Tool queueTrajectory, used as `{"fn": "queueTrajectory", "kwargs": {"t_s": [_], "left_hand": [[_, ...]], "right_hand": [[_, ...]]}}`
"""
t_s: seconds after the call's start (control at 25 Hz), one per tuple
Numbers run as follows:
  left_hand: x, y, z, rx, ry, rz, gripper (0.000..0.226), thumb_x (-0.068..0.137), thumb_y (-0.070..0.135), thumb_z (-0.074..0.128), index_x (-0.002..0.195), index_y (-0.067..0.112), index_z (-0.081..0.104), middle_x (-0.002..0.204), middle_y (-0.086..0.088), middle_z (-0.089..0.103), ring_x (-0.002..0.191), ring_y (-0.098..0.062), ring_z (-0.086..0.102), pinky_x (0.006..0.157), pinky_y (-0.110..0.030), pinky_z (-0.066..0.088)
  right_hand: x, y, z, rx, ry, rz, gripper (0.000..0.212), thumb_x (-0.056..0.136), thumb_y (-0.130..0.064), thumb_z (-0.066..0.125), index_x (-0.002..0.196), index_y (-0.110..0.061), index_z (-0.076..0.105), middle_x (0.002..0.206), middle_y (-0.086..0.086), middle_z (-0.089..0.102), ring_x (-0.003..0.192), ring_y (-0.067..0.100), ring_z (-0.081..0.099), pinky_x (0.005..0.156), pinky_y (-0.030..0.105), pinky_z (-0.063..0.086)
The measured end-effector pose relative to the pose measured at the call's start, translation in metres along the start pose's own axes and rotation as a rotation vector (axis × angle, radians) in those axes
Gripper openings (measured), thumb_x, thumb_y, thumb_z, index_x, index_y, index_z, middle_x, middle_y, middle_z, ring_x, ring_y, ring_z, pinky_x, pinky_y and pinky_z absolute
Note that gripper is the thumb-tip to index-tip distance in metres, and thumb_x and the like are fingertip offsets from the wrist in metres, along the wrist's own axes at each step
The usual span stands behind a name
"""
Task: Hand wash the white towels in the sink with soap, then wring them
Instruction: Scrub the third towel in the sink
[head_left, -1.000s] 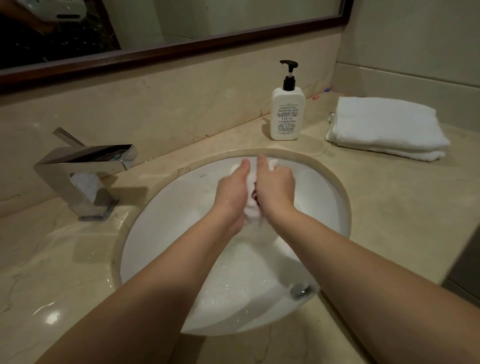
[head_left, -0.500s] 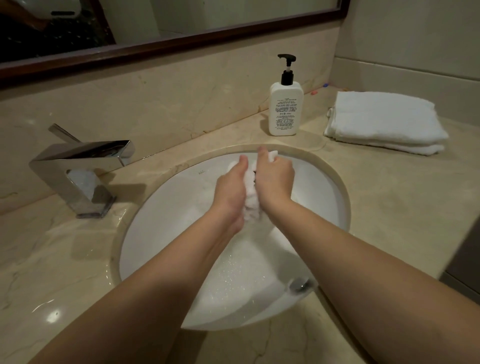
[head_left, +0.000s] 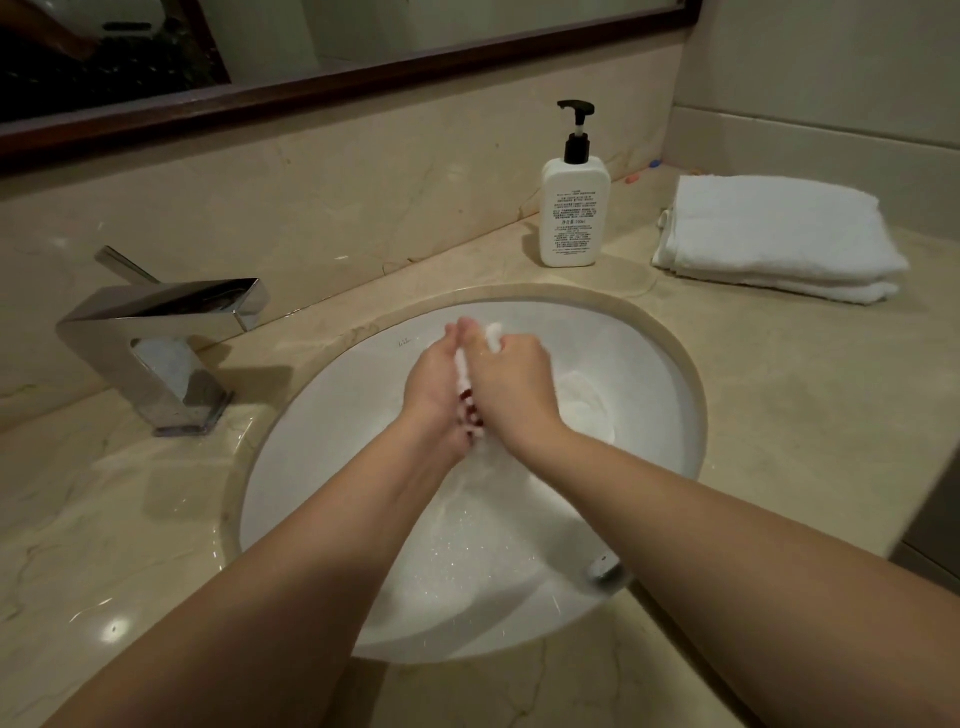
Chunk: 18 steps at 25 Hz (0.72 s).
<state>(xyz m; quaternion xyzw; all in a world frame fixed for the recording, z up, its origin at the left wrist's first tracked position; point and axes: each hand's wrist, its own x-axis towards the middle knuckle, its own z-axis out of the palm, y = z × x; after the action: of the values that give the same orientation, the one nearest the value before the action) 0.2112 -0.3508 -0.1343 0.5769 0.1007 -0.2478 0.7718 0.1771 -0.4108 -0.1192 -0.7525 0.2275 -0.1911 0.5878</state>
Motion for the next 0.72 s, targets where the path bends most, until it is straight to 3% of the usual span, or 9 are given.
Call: {"fn": "queueTrajectory", "kwargs": {"t_s": [0.08, 0.12, 0.24, 0.4, 0.52, 0.56, 0.6, 0.68, 0.72], "left_hand": [[-0.002, -0.003, 0.005, 0.018, -0.017, 0.013, 0.054, 0.104, 0.052, 0.045, 0.114, 0.006, 0.072, 0.095, -0.016, 0.077, 0.081, -0.026, 0.073, 0.068, -0.030, 0.057], [-0.002, -0.004, 0.006, 0.025, -0.011, 0.029, 0.053, 0.103, 0.052, 0.046, 0.117, 0.007, 0.071, 0.090, -0.013, 0.076, 0.078, -0.026, 0.074, 0.065, -0.030, 0.056], [0.004, -0.002, 0.000, -0.036, 0.053, 0.014, 0.044, 0.105, 0.044, 0.048, 0.083, 0.010, 0.067, 0.061, -0.004, 0.067, 0.053, -0.018, 0.067, 0.047, -0.020, 0.049], [0.000, -0.007, 0.008, 0.020, 0.000, 0.051, 0.048, 0.105, 0.048, 0.045, 0.112, 0.008, 0.071, 0.090, -0.011, 0.076, 0.084, -0.024, 0.074, 0.073, -0.031, 0.058], [0.001, -0.001, 0.001, -0.073, 0.026, 0.031, 0.047, 0.107, 0.041, 0.045, 0.082, 0.009, 0.068, 0.061, -0.005, 0.068, 0.055, -0.016, 0.069, 0.050, -0.020, 0.051], [0.004, -0.001, -0.001, -0.085, 0.011, 0.024, 0.050, 0.108, 0.042, 0.043, 0.078, 0.010, 0.069, 0.063, -0.005, 0.069, 0.056, -0.016, 0.069, 0.050, -0.020, 0.051], [0.001, -0.001, 0.001, -0.063, -0.020, 0.019, 0.052, 0.107, 0.043, 0.042, 0.083, 0.011, 0.073, 0.074, -0.007, 0.074, 0.066, -0.018, 0.073, 0.058, -0.022, 0.055], [-0.003, -0.005, 0.007, 0.001, -0.036, 0.052, 0.049, 0.105, 0.048, 0.043, 0.112, 0.011, 0.074, 0.102, -0.013, 0.077, 0.093, -0.025, 0.075, 0.079, -0.033, 0.058], [0.000, -0.007, 0.007, 0.012, -0.013, 0.060, 0.049, 0.104, 0.048, 0.046, 0.118, 0.008, 0.071, 0.102, -0.013, 0.077, 0.093, -0.027, 0.075, 0.079, -0.034, 0.058]], "right_hand": [[0.013, -0.001, -0.008, 0.063, 0.128, 0.061, 0.054, 0.101, -0.042, 0.054, 0.055, -0.015, 0.047, 0.057, 0.002, 0.054, 0.064, 0.026, 0.058, 0.066, 0.035, 0.045], [0.014, 0.000, -0.009, 0.096, 0.132, 0.064, 0.053, 0.100, -0.042, 0.055, 0.055, -0.015, 0.048, 0.057, 0.002, 0.056, 0.064, 0.025, 0.059, 0.066, 0.034, 0.046], [-0.004, 0.003, -0.001, 0.035, -0.047, 0.002, 0.053, 0.099, -0.043, 0.057, 0.056, -0.011, 0.053, 0.058, 0.003, 0.058, 0.062, 0.027, 0.061, 0.060, 0.035, 0.043], [0.017, -0.001, -0.010, 0.076, 0.159, 0.068, 0.052, 0.101, -0.043, 0.054, 0.058, -0.014, 0.049, 0.069, 0.010, 0.063, 0.076, 0.032, 0.065, 0.066, 0.033, 0.044], [-0.005, 0.001, -0.002, 0.034, -0.031, -0.007, 0.052, 0.099, -0.043, 0.057, 0.057, -0.013, 0.052, 0.061, 0.004, 0.060, 0.060, 0.020, 0.061, 0.057, 0.031, 0.043], [-0.007, 0.001, -0.001, 0.028, -0.038, -0.020, 0.053, 0.100, -0.043, 0.057, 0.056, -0.013, 0.052, 0.058, 0.003, 0.058, 0.058, 0.019, 0.059, 0.055, 0.031, 0.041], [0.000, -0.001, -0.003, 0.014, 0.021, -0.009, 0.054, 0.100, -0.043, 0.056, 0.055, -0.013, 0.050, 0.057, 0.002, 0.056, 0.059, 0.021, 0.058, 0.056, 0.032, 0.040], [0.015, -0.002, -0.011, 0.069, 0.149, 0.053, 0.053, 0.101, -0.043, 0.053, 0.057, -0.014, 0.049, 0.060, 0.003, 0.057, 0.068, 0.027, 0.061, 0.063, 0.033, 0.042], [0.015, -0.001, -0.011, 0.085, 0.147, 0.057, 0.053, 0.101, -0.044, 0.054, 0.058, -0.014, 0.049, 0.062, 0.004, 0.059, 0.071, 0.029, 0.063, 0.065, 0.034, 0.044]]}}
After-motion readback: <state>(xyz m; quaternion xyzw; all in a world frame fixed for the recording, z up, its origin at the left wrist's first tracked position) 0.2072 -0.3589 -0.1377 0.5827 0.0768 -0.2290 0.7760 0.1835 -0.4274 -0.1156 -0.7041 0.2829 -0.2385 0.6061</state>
